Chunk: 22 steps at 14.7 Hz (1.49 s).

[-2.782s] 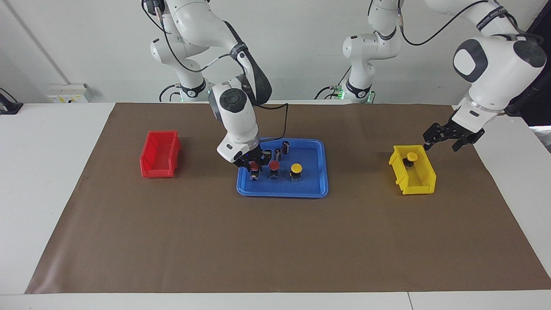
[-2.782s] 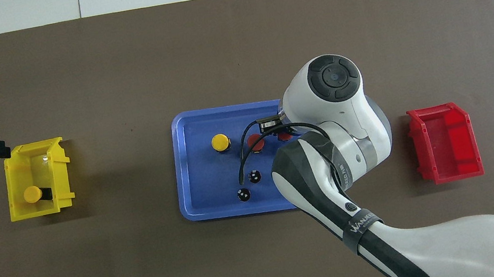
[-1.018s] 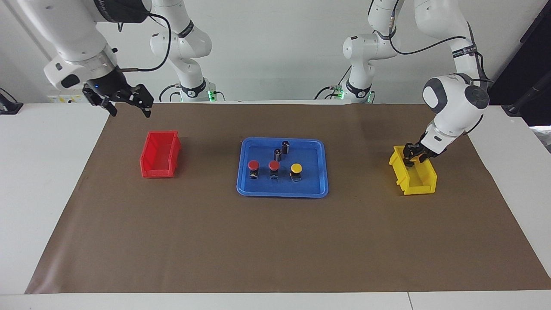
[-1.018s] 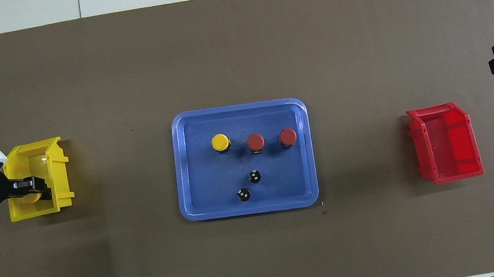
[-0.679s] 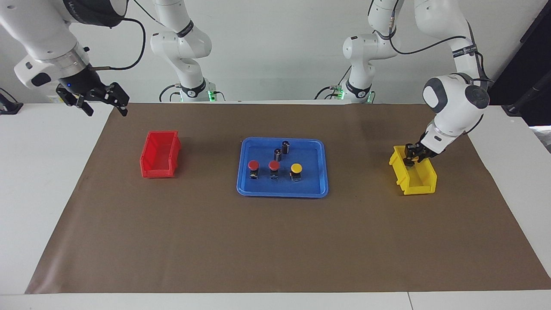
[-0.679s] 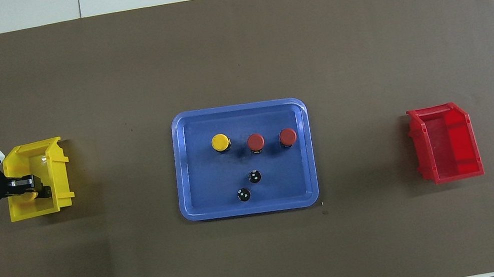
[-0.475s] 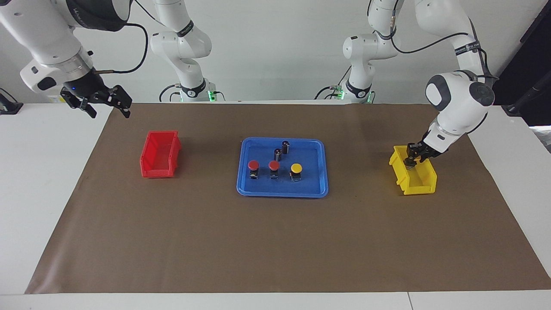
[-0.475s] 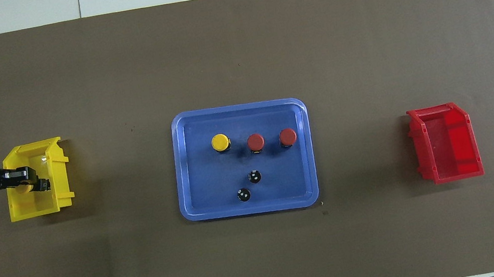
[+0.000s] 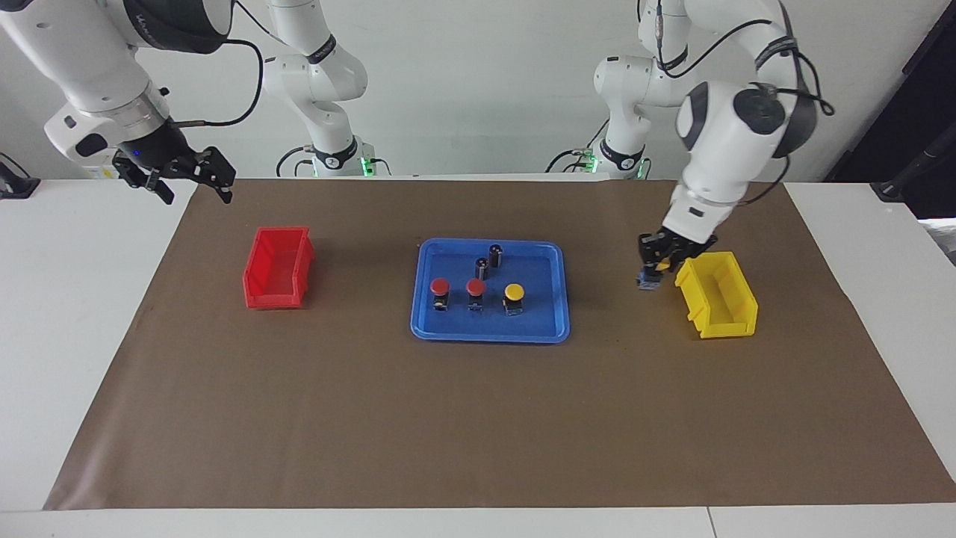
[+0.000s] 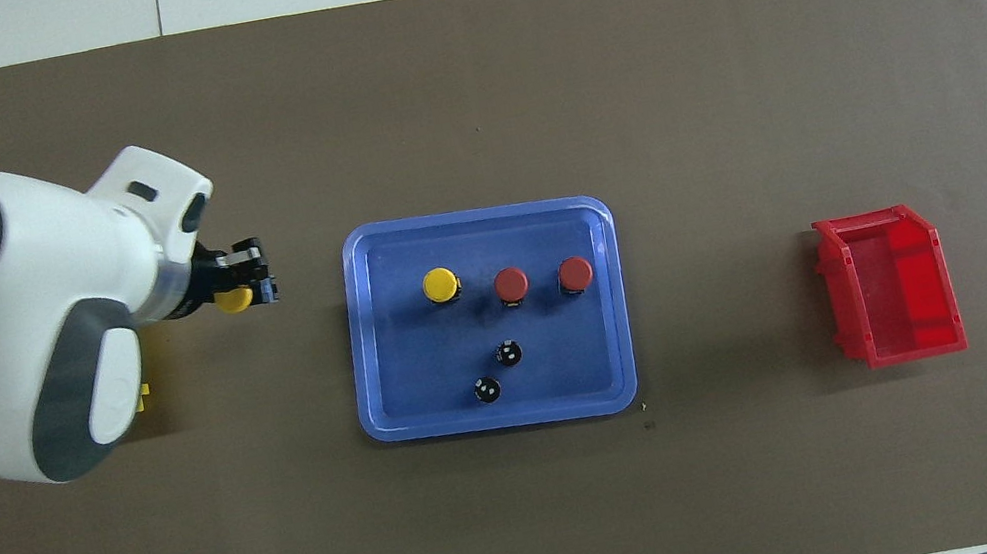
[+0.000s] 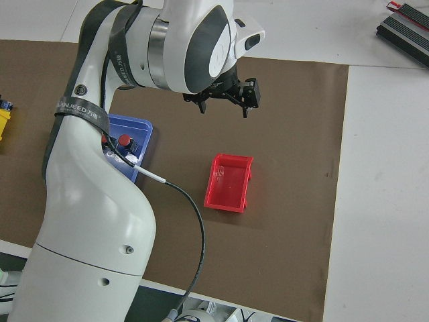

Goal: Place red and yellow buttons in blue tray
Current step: 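Carry the yellow button into the blue tray with the left gripper and release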

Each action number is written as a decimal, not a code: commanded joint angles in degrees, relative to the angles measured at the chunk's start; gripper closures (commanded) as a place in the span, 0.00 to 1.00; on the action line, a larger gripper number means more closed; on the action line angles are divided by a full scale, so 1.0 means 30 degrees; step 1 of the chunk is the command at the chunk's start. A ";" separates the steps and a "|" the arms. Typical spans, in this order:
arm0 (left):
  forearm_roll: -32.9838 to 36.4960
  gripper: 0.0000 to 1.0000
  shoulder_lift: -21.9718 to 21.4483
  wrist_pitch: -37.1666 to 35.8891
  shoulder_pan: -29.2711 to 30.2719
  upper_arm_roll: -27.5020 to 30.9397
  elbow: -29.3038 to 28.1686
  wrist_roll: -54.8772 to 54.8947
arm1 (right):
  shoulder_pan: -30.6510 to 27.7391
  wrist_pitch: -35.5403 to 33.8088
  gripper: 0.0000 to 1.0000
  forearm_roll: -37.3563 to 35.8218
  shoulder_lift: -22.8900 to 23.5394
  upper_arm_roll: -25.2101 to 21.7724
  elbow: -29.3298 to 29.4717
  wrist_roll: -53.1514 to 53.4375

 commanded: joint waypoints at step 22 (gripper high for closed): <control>-0.0044 0.97 0.3667 0.3307 -0.3306 0.0444 -0.0166 -0.3093 | 0.0226 0.0272 0.00 -0.0220 -0.0488 0.0085 -0.0590 -0.0246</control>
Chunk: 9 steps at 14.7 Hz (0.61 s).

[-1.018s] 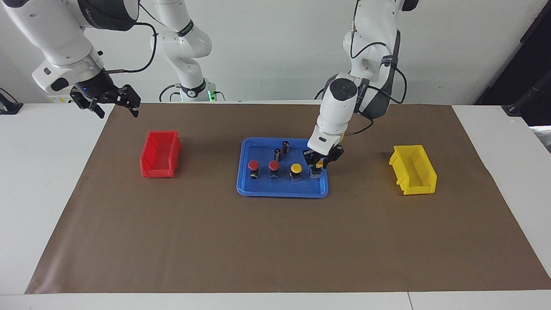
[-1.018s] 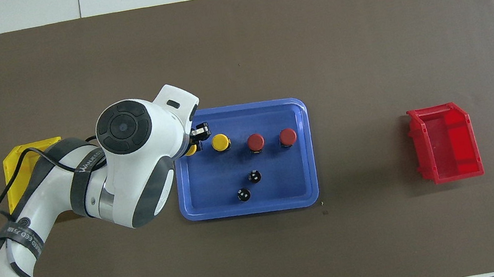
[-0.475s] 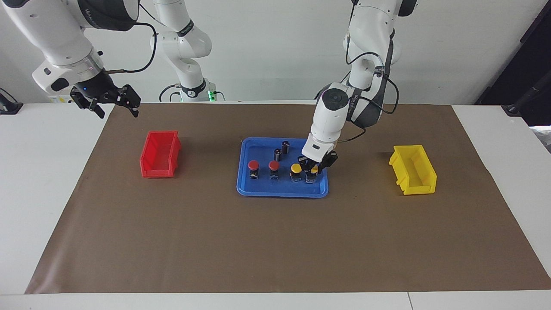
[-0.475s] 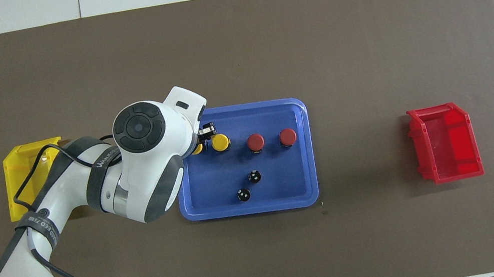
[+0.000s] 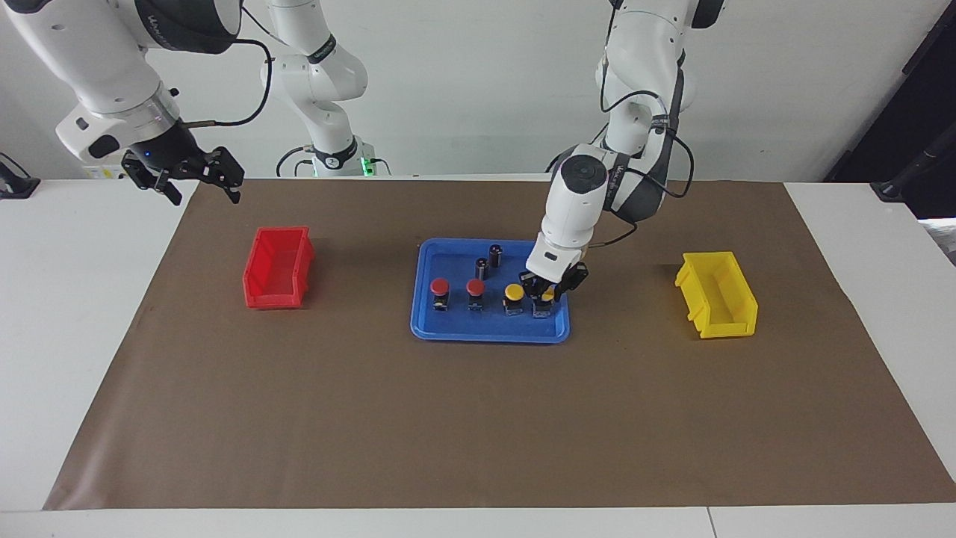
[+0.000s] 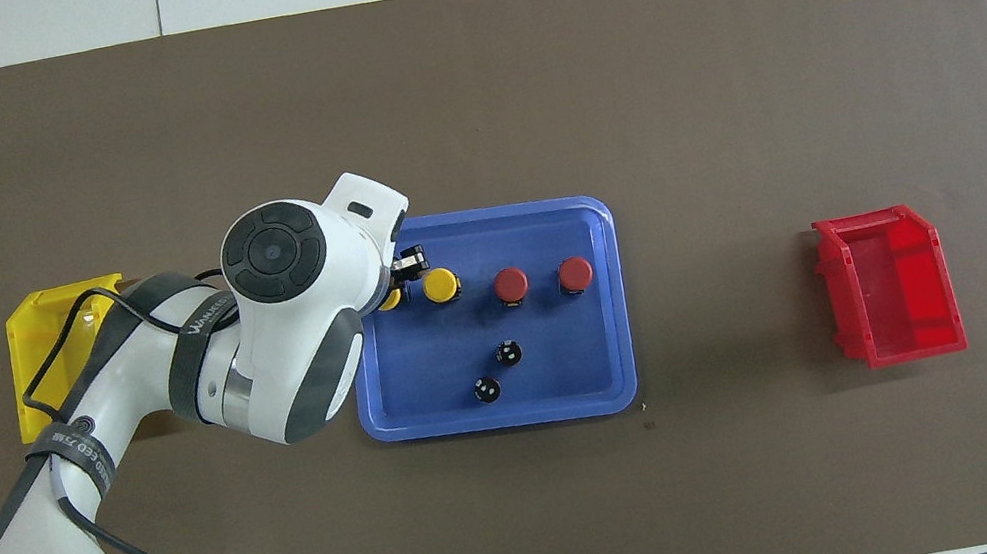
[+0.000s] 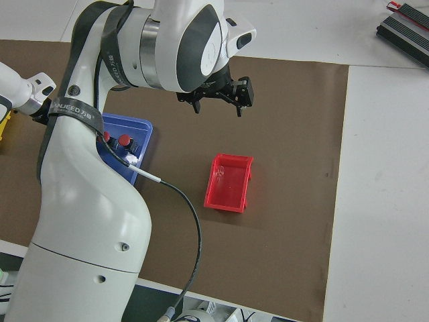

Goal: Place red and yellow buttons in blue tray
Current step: 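Carry the yellow button into the blue tray with the left gripper and release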

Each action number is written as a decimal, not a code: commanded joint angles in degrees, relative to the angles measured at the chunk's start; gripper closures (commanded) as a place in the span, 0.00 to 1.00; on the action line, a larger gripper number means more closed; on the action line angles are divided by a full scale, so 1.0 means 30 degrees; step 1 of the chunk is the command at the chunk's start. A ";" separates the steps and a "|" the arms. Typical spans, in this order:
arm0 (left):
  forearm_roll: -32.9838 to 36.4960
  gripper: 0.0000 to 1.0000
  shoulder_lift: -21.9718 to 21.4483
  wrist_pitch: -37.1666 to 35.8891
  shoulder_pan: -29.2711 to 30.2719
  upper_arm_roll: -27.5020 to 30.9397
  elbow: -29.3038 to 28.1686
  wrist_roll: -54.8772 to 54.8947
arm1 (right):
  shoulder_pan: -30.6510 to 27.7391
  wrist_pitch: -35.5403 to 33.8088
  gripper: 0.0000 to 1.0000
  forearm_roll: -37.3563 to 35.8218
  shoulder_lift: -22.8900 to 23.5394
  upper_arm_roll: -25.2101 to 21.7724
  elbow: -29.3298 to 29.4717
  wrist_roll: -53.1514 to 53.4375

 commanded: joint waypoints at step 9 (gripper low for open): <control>-0.0012 0.26 -0.0301 -0.0989 -0.0062 0.0373 0.0347 0.0337 | -0.0047 0.0272 0.00 -0.0220 -0.0465 0.0073 -0.0536 -0.0246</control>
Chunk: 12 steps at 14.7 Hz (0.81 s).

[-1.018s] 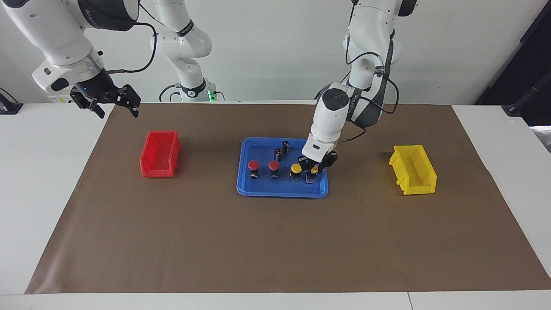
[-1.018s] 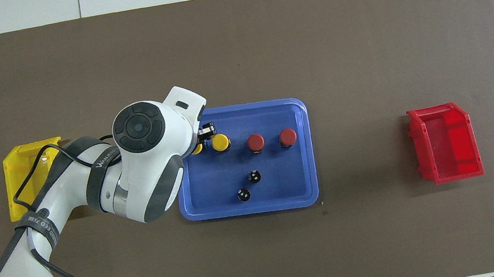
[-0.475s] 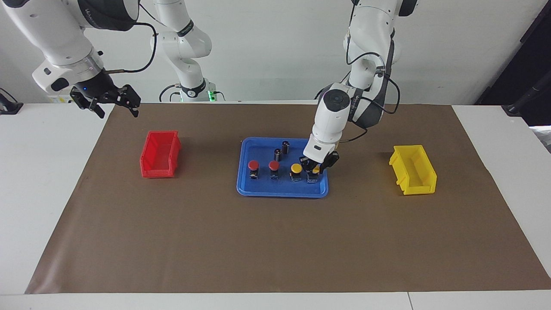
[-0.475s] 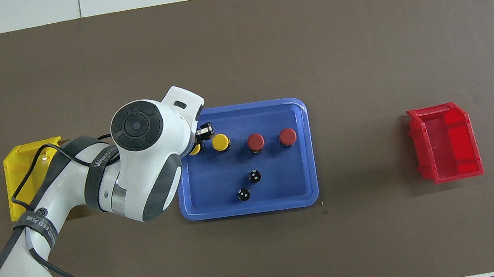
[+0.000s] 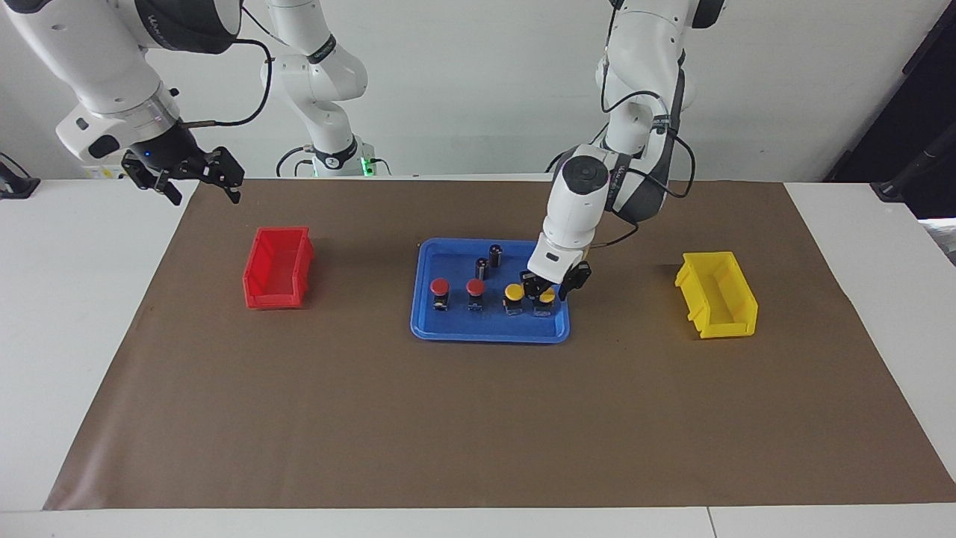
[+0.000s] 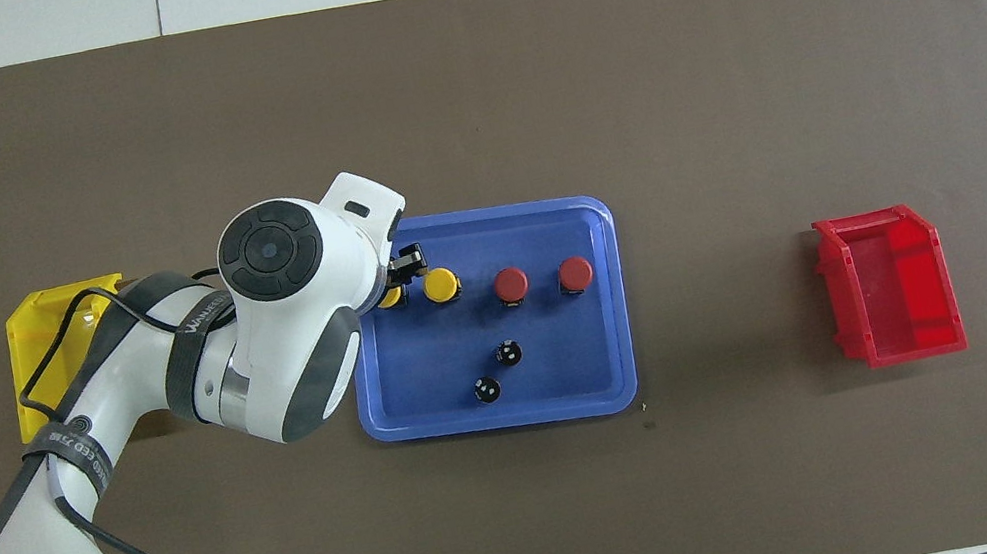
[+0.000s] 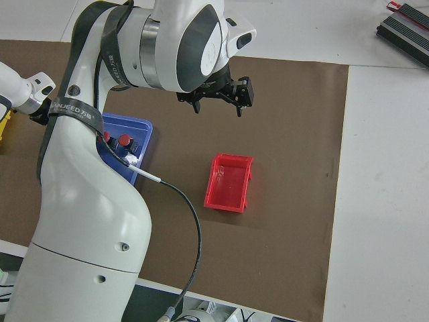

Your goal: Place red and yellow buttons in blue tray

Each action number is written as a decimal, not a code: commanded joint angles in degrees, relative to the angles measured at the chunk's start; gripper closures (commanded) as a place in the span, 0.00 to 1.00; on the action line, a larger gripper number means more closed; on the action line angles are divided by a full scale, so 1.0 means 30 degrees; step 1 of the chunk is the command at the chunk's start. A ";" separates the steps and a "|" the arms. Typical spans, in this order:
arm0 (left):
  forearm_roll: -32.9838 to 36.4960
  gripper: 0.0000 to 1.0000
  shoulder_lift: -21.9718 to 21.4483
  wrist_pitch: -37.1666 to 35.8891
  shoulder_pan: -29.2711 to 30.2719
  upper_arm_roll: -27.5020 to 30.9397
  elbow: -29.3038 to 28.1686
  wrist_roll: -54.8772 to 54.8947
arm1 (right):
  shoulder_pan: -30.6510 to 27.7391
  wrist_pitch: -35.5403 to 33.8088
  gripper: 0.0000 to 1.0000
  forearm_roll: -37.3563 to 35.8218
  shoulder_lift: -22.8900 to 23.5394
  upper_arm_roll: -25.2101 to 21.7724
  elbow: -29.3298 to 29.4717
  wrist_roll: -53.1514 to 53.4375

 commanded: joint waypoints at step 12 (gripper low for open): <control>-0.0012 0.00 -0.5041 -1.2245 0.5732 0.0633 0.3926 1.0405 | -0.0047 0.0272 0.00 -0.0219 -0.0465 0.0073 -0.0536 -0.0246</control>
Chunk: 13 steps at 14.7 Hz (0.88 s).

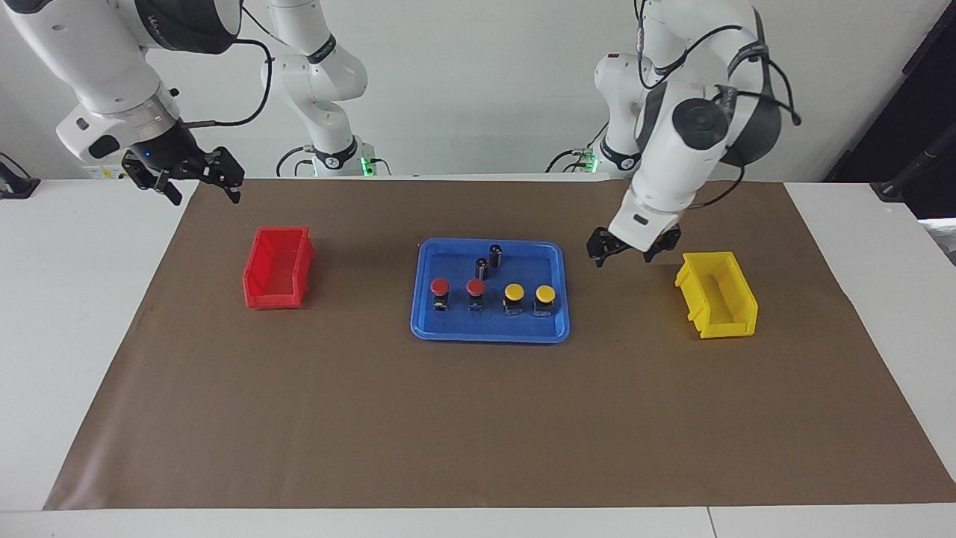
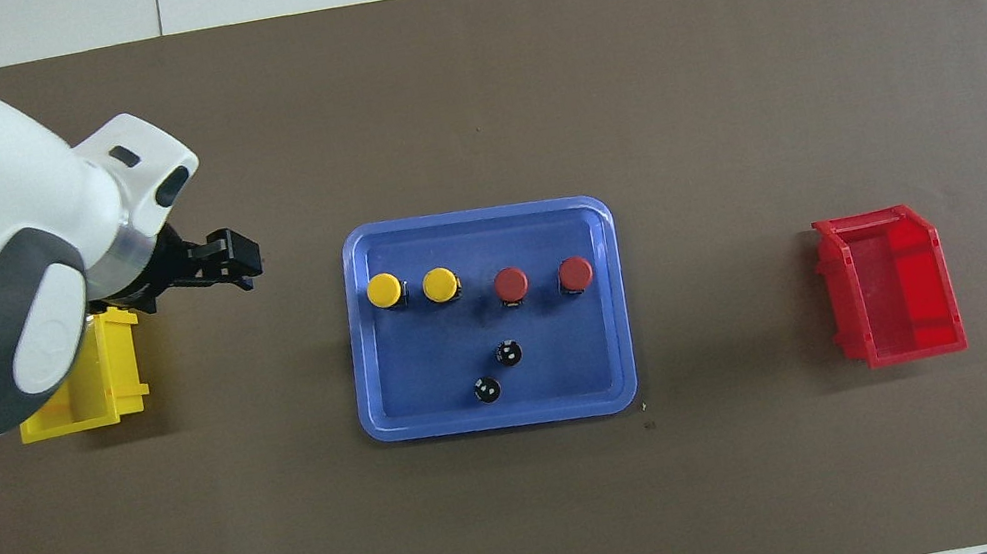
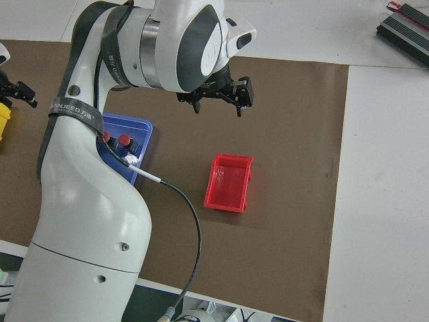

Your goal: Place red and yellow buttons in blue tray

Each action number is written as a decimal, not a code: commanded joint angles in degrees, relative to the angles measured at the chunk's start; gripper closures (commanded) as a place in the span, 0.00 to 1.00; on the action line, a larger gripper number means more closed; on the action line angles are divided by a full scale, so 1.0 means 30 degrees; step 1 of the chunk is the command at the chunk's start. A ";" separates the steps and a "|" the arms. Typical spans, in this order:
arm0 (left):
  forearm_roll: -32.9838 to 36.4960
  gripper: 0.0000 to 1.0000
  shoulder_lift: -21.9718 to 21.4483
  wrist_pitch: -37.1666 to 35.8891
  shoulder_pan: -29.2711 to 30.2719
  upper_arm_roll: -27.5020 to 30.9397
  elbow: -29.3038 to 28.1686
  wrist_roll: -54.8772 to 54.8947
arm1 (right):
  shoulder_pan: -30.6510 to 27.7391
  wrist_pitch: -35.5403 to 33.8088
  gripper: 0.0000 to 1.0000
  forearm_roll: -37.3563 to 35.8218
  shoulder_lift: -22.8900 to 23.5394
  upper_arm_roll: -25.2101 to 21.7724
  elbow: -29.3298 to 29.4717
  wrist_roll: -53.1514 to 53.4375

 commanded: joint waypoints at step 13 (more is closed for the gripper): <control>0.0147 0.00 -0.2542 -0.3379 0.3680 0.1730 0.1692 0.6637 | -0.0047 0.0272 0.00 -0.0219 -0.0463 0.0073 -0.0524 -0.0246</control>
